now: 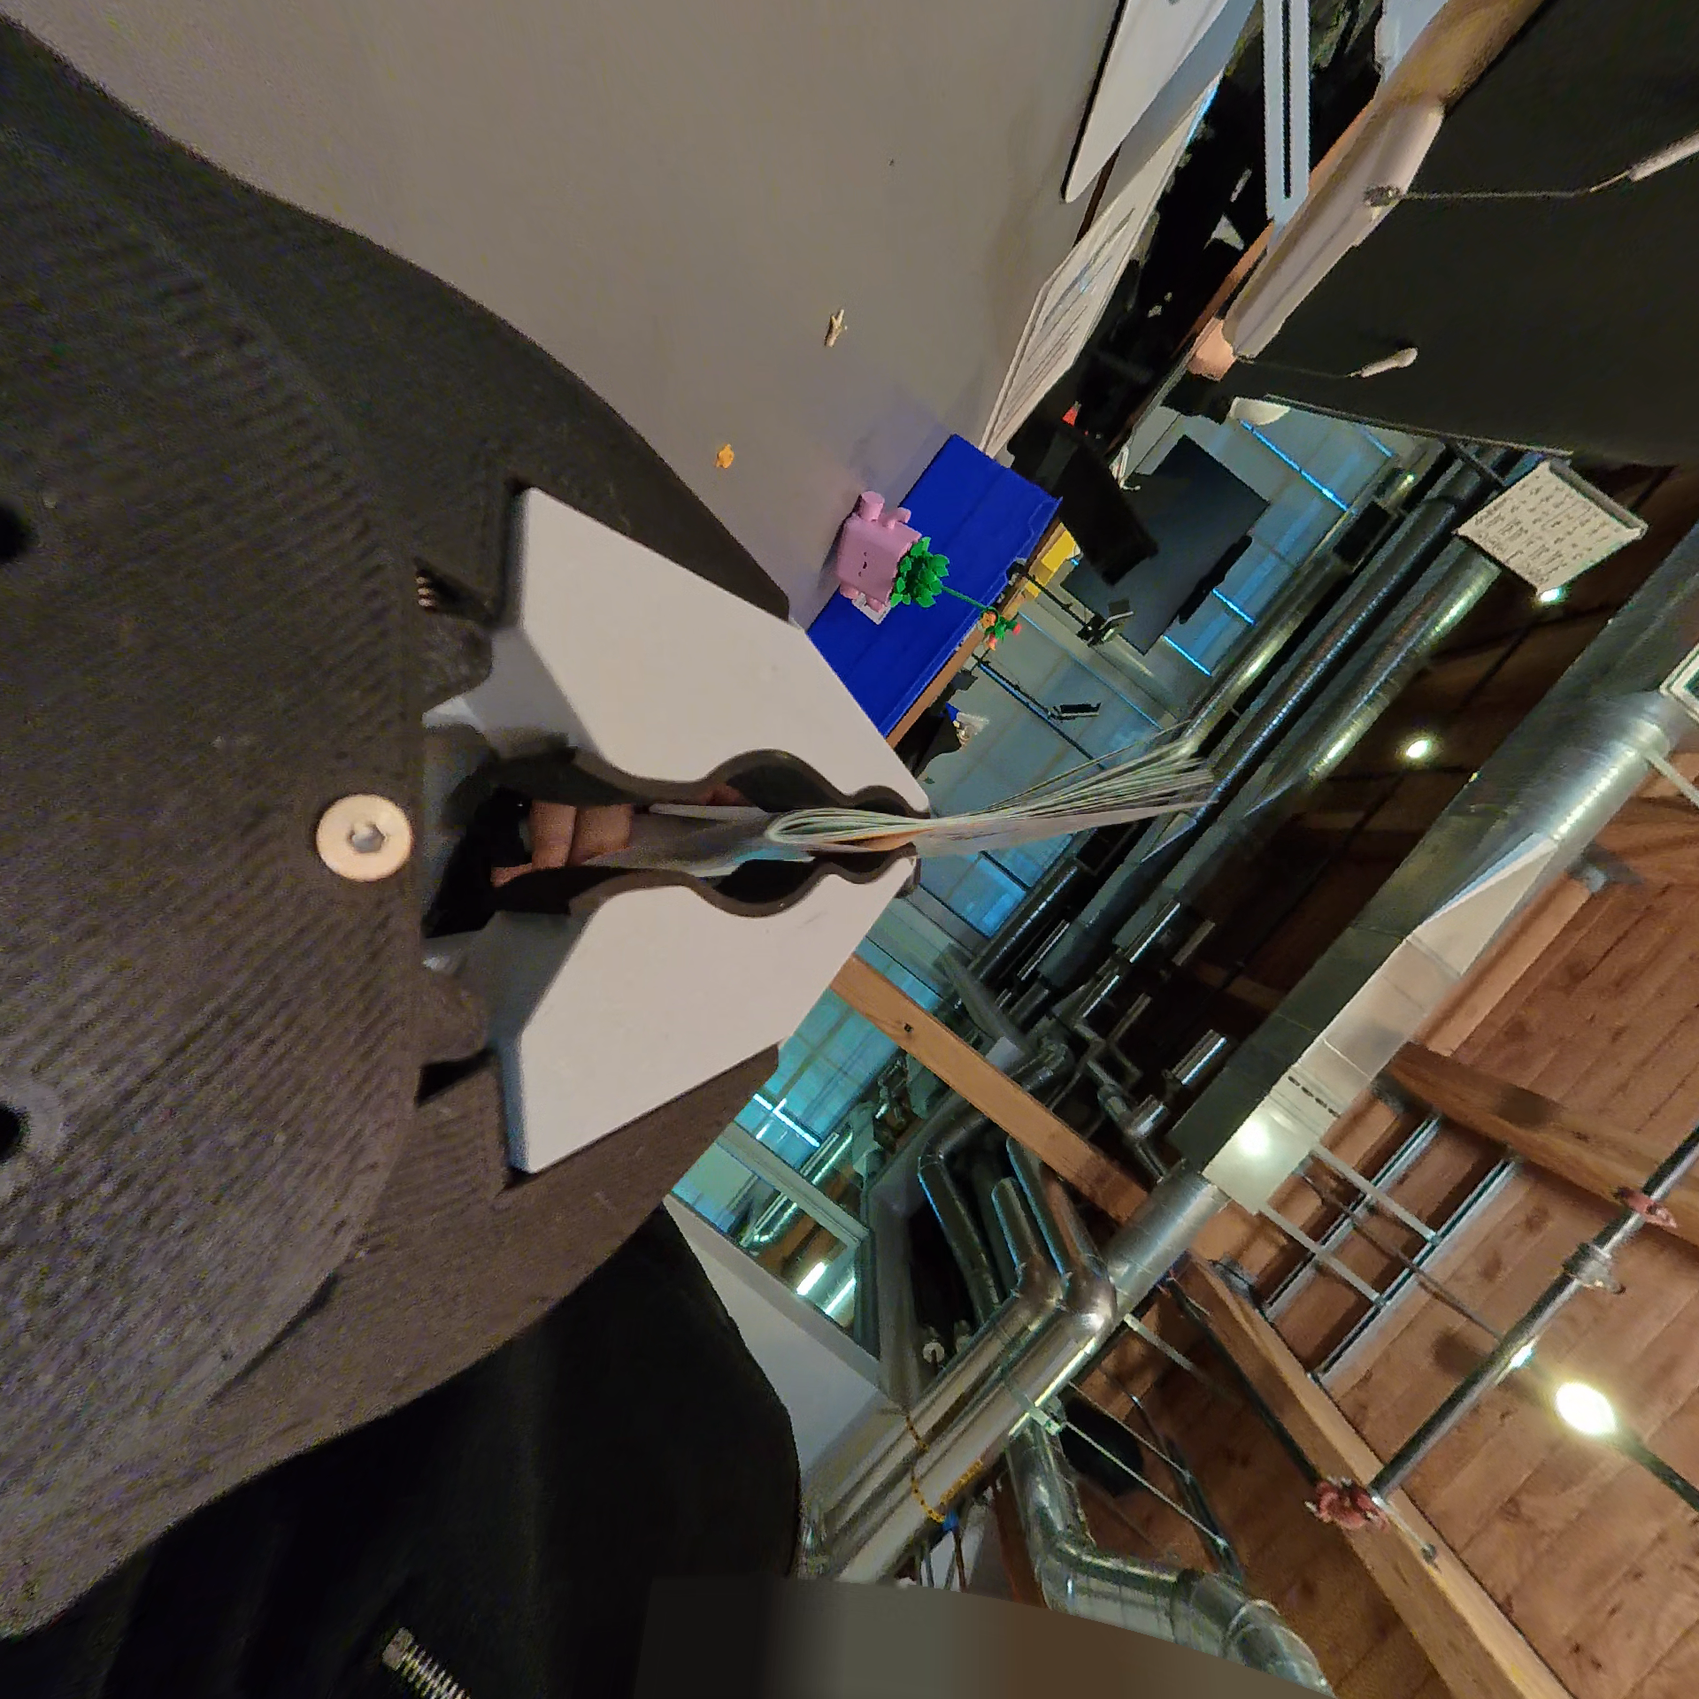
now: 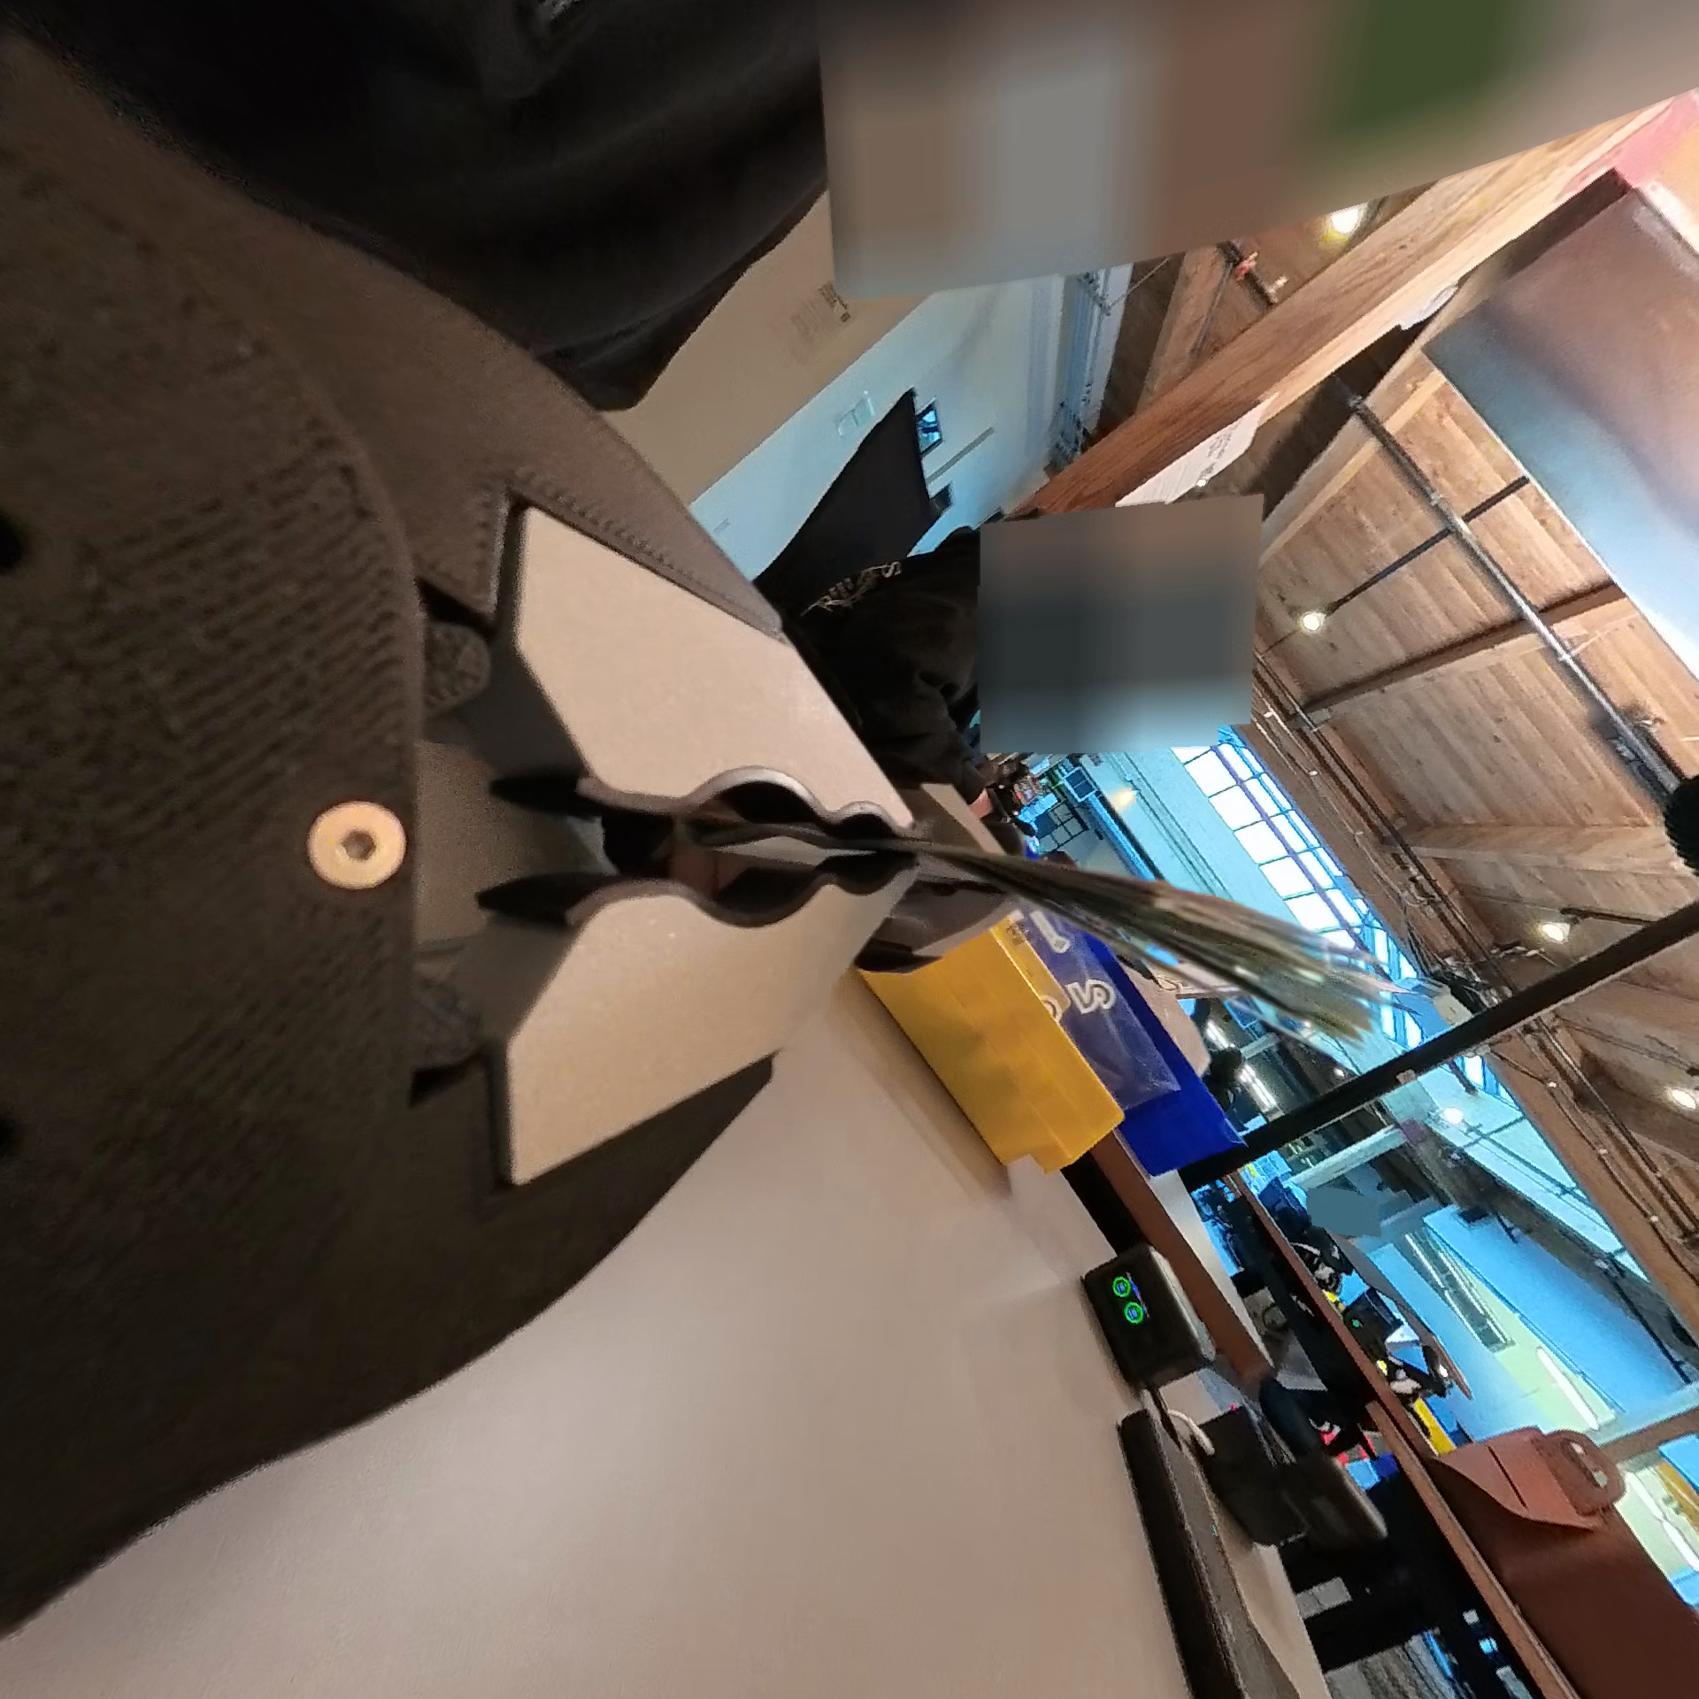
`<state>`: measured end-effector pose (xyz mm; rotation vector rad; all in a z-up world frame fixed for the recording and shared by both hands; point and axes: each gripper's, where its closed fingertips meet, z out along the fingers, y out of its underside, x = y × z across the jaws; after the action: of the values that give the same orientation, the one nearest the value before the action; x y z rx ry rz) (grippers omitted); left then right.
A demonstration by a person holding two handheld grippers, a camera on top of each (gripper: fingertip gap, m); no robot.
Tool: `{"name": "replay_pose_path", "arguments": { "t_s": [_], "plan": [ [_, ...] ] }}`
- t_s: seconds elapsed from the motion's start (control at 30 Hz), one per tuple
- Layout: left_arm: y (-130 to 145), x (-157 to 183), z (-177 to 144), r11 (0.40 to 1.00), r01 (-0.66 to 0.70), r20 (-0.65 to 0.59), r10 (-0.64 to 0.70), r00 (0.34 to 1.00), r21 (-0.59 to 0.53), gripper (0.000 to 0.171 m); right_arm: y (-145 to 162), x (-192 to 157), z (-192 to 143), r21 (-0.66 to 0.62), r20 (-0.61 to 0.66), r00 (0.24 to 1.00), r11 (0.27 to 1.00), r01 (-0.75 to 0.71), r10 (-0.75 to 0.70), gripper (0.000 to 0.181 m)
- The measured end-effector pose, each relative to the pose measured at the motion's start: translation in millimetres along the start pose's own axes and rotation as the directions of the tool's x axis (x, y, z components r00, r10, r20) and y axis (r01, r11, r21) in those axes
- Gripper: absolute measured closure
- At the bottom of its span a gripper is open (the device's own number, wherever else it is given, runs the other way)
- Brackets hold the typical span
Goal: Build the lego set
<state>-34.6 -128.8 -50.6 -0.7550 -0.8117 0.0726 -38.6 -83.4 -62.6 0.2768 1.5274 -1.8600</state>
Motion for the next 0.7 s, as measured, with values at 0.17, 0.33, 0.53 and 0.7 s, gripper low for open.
{"name": "replay_pose_path", "arguments": {
  "t_s": [0.17,0.33,0.53,0.7],
  "plan": [
    [4,-8,1,1.0,0.006,0.038,-0.005,0.999,-0.019,0.171,15,2,-3,-0.045,0.026,0.999,0.999,0.03,-0.028,0.179],
    [5,-12,0,0.999,0.04,0.035,-0.039,0.999,-0.005,0.171,14,3,-2,-0.036,0.058,0.998,0.999,-0.021,0.023,0.179],
    [3,-14,-2,0.997,0.075,0.016,-0.075,0.997,0.012,0.171,15,2,1,-0.044,0.065,0.998,0.999,-0.018,0.02,0.179],
    [3,-14,-3,0.997,0.071,0.015,-0.071,0.997,0.007,0.171,14,3,1,-0.039,0.079,0.996,0.998,-0.04,0.043,0.179]
  ]
}}
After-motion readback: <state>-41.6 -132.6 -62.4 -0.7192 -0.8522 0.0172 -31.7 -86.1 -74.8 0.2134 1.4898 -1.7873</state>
